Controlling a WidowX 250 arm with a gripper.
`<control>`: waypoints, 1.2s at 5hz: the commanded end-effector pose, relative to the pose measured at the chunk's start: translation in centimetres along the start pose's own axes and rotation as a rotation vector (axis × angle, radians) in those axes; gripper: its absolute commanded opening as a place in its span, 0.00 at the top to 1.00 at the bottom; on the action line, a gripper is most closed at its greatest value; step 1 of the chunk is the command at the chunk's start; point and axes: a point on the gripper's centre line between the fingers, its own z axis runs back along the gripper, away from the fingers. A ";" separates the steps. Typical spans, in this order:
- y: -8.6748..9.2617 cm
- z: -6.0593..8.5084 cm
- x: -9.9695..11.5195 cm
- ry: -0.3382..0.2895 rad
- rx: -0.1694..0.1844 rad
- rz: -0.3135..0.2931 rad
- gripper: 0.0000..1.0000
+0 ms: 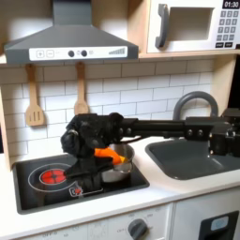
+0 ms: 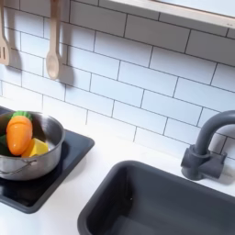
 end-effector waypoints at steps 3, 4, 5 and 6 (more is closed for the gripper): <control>-0.3 0.8 0.2 -0.028 -0.004 -0.004 1.00; 0.0 1.8 0.2 -0.078 0.018 0.064 0.00; 0.2 1.8 0.2 -0.075 0.025 0.044 0.00; 0.3 2.3 0.1 -0.084 0.032 0.052 0.00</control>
